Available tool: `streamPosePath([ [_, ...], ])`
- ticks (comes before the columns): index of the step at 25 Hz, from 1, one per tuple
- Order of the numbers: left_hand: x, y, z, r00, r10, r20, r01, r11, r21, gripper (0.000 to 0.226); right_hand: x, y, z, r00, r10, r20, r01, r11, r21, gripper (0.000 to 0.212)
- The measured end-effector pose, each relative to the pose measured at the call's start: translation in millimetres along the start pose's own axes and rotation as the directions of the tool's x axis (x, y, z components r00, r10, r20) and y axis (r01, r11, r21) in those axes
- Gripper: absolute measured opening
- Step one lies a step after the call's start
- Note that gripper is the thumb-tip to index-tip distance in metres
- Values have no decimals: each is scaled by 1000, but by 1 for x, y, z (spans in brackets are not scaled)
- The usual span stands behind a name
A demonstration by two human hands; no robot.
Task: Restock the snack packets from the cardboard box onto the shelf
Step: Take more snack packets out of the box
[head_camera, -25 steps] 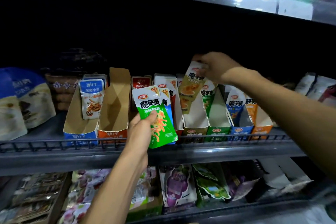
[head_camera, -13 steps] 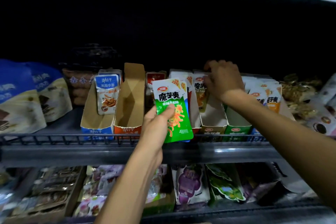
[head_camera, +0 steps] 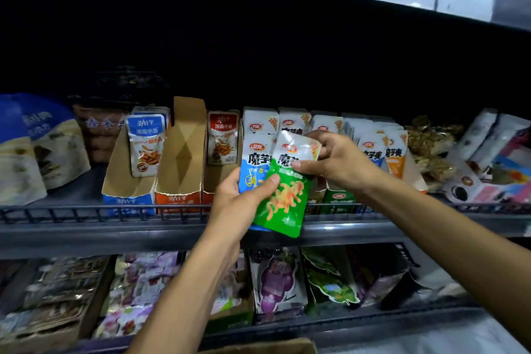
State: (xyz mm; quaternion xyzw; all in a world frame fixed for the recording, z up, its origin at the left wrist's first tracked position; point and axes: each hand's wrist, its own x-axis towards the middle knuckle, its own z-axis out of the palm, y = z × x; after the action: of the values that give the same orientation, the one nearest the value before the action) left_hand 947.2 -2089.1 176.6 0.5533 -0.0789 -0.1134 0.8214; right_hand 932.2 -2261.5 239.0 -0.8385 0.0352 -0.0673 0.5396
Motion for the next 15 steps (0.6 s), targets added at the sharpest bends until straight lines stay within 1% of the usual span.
streamPosePath([
  [1,0,-1,1,1000,-13,-9,13,1000,4,15,1,2,-13,997,-4,-72,2,1000,-26,31],
  [3,1,-1,-1,999,-35,-38,35,999,15,17,8,2,-47,961,-86,-264,57,992,-116,27],
  [5,2,-1,-3,997,-54,-59,56,998,35,17,18,-3,-83,885,-217,-412,122,962,-246,28],
  [6,2,-1,-3,996,-61,-65,64,997,42,17,24,-6,-97,849,-278,-449,159,945,-285,29],
  [7,3,-2,-3,996,-65,-67,69,996,48,18,30,-9,-108,824,-324,-464,195,932,-305,30],
  [8,3,-2,-3,995,-70,-68,74,996,54,18,35,-10,-116,816,-353,-458,208,918,-337,30],
  [10,3,-2,-1,995,-77,-60,81,995,66,19,45,-12,-121,846,-340,-410,127,876,-464,25],
  [11,3,-3,0,995,-80,-58,84,994,69,19,49,-11,-119,865,-326,-380,75,836,-544,22],
  [12,4,-2,0,995,-80,-59,84,994,73,19,55,-9,-116,881,-327,-342,56,790,-610,20],
  [13,5,-2,-1,995,-78,-59,83,993,79,19,60,-8,-111,889,-333,-314,52,755,-654,21],
  [15,6,0,-3,995,-74,-60,79,994,82,19,71,-6,-104,885,-343,-316,40,731,-682,25],
])
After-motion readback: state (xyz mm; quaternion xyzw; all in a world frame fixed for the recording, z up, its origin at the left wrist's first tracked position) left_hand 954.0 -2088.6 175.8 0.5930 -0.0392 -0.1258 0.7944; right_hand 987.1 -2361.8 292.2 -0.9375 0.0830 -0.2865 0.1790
